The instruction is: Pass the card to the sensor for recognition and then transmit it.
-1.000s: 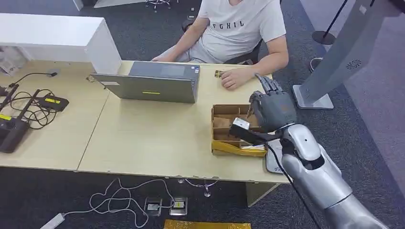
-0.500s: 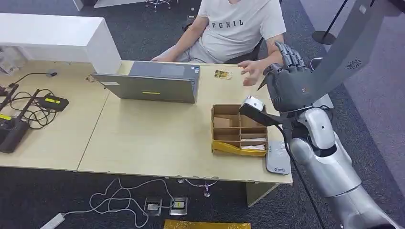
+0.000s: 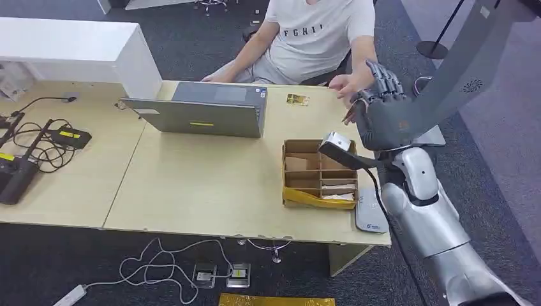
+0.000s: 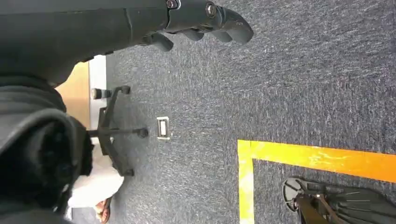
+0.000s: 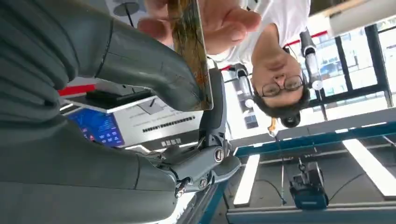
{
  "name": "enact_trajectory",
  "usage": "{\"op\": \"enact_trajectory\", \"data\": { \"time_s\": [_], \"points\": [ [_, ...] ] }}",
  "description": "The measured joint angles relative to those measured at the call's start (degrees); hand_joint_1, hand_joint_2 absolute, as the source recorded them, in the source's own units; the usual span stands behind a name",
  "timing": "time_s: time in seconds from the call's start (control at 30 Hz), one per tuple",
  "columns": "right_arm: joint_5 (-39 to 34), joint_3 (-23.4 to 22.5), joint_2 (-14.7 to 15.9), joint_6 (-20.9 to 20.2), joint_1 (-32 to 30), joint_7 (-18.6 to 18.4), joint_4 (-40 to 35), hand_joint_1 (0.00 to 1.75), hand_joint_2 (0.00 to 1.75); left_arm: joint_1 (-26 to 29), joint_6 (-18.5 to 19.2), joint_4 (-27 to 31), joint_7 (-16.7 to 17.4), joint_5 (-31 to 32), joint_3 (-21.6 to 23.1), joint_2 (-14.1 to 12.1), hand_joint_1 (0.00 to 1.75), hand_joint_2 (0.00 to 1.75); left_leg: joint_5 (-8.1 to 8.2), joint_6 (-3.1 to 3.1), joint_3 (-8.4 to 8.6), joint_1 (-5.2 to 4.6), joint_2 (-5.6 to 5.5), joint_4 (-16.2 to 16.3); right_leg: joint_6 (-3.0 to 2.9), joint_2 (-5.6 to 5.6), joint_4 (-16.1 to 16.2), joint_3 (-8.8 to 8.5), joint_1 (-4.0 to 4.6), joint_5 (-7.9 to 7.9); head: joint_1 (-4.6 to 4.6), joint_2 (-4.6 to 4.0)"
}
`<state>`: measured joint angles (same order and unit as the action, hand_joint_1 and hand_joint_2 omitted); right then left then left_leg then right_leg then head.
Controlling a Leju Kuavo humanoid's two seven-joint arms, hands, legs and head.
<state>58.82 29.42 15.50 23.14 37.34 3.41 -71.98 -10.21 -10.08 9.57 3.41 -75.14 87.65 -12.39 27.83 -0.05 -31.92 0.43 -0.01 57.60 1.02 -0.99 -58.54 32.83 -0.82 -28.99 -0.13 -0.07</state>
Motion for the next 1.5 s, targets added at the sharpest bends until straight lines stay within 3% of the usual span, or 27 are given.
{"op": "enact_trajectory", "data": {
  "time_s": [0.37,0.67,0.7,0.73,0.77,0.93,1.0,1.3,1.5],
  "points": [
    [-0.77,0.0,-2.21,6.19,3.17,2.73,12.88,1.75,1.75,-0.05,0.02,0.0,0.0,0.77,0.13,0.0,0.0,0.0,0.0,0.0,0.0,0.0,0.0,0.0,0.0,-0.01,0.0,0.0,0.0,0.0,0.0,0.0],
    [-0.79,-0.22,-2.62,6.62,4.14,2.82,19.28,1.75,1.75,-0.05,0.11,0.0,0.0,1.09,0.17,0.0,0.0,0.0,0.0,0.0,0.0,0.0,0.0,0.0,0.0,-0.01,0.0,0.01,0.0,0.0,0.0,0.0],
    [-0.66,-0.24,-2.62,6.67,4.13,2.63,19.61,1.68,1.75,-0.05,0.13,0.0,0.0,1.09,0.15,0.0,0.0,0.0,0.0,0.0,0.0,0.0,0.0,0.0,0.0,-0.01,0.0,0.02,0.0,0.0,0.0,0.0],
    [-0.57,-0.28,-2.65,6.76,4.13,2.56,19.87,0.19,1.75,-0.05,0.17,0.0,0.0,1.11,0.17,0.0,0.0,0.0,0.0,0.0,0.0,0.0,0.0,0.0,0.0,0.0,0.0,0.03,0.0,0.0,0.0,0.0],
    [-0.31,-0.48,-2.67,7.19,4.13,2.38,20.22,0.0,1.75,-0.05,0.15,0.0,0.0,1.14,0.17,0.0,0.0,0.0,0.0,0.0,0.0,0.0,0.0,0.01,0.0,0.0,0.0,0.02,0.0,0.0,0.0,0.0],
    [2.12,-1.82,-2.67,14.3,4.13,3.39,22.19,0.0,1.75,-0.04,0.02,0.0,0.04,1.53,0.22,0.15,0.0,0.0,0.0,0.0,0.0,0.0,0.0,0.0,0.0,0.01,0.0,0.03,0.0,0.0,0.02,0.0],
    [2.62,-2.36,-2.67,15.32,4.13,3.87,23.06,0.0,1.75,-0.04,0.02,0.0,0.18,1.66,0.24,0.24,0.0,0.0,0.0,0.0,0.0,0.0,0.01,0.01,0.0,0.02,0.0,0.03,0.0,0.0,0.0,0.0],
    [3.74,-4.0,-2.65,14.27,5.11,3.15,24.35,0.0,1.75,-0.04,0.04,0.0,0.2,1.51,0.26,0.33,0.0,0.0,0.0,0.0,0.01,0.0,0.0,0.01,0.0,0.01,0.0,0.03,0.0,0.0,-0.02,0.0],
    [4.26,-6.12,-0.26,13.79,7.19,3.32,24.64,0.0,1.75,0.01,0.11,0.0,0.2,1.09,0.26,0.33,0.0,0.0,0.0,0.0,0.0,-0.02,0.0,0.02,0.0,0.0,0.01,0.04,-0.02,0.0,0.0,0.0]
  ]
}}
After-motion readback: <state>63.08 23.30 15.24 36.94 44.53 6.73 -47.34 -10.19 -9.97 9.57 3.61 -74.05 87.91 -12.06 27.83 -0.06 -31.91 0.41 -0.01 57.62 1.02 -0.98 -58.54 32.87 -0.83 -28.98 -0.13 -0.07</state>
